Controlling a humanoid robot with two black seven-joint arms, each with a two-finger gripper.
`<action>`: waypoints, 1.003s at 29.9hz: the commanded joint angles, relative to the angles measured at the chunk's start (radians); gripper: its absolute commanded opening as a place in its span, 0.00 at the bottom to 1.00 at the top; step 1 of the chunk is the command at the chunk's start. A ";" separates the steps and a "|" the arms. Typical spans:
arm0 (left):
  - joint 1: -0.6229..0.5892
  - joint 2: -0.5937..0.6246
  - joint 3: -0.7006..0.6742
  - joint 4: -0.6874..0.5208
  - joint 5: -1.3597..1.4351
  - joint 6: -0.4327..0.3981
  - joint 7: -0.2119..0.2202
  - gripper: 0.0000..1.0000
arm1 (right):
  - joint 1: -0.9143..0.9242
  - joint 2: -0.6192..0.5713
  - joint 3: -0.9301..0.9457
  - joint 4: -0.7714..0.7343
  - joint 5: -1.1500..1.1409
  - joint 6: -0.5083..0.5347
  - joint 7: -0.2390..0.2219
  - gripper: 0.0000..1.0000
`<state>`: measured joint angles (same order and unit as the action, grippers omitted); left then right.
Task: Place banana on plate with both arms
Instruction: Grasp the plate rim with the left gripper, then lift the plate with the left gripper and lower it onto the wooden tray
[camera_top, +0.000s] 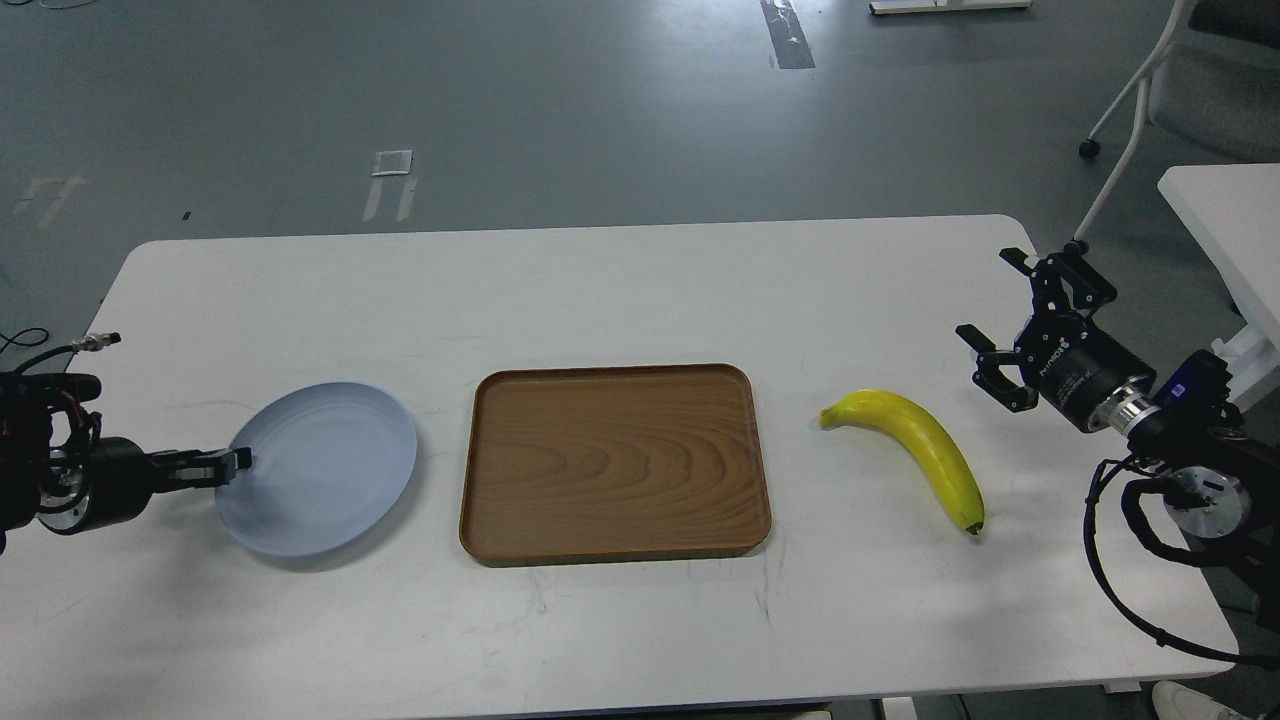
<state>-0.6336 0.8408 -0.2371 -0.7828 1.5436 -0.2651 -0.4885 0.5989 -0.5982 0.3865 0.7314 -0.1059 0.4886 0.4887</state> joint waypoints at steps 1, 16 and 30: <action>-0.009 0.001 0.001 -0.004 -0.028 0.020 0.000 0.00 | 0.001 0.002 0.000 0.000 0.000 0.000 0.000 0.99; -0.265 0.037 -0.001 -0.234 -0.062 -0.169 0.000 0.00 | 0.010 -0.003 0.000 0.000 0.000 0.000 0.000 0.99; -0.455 -0.277 0.137 -0.238 -0.008 -0.207 0.000 0.00 | 0.010 -0.011 0.000 0.000 0.000 0.000 0.000 0.99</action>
<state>-1.0718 0.6422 -0.1255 -1.0648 1.5332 -0.4721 -0.4890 0.6094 -0.6046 0.3866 0.7316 -0.1059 0.4887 0.4887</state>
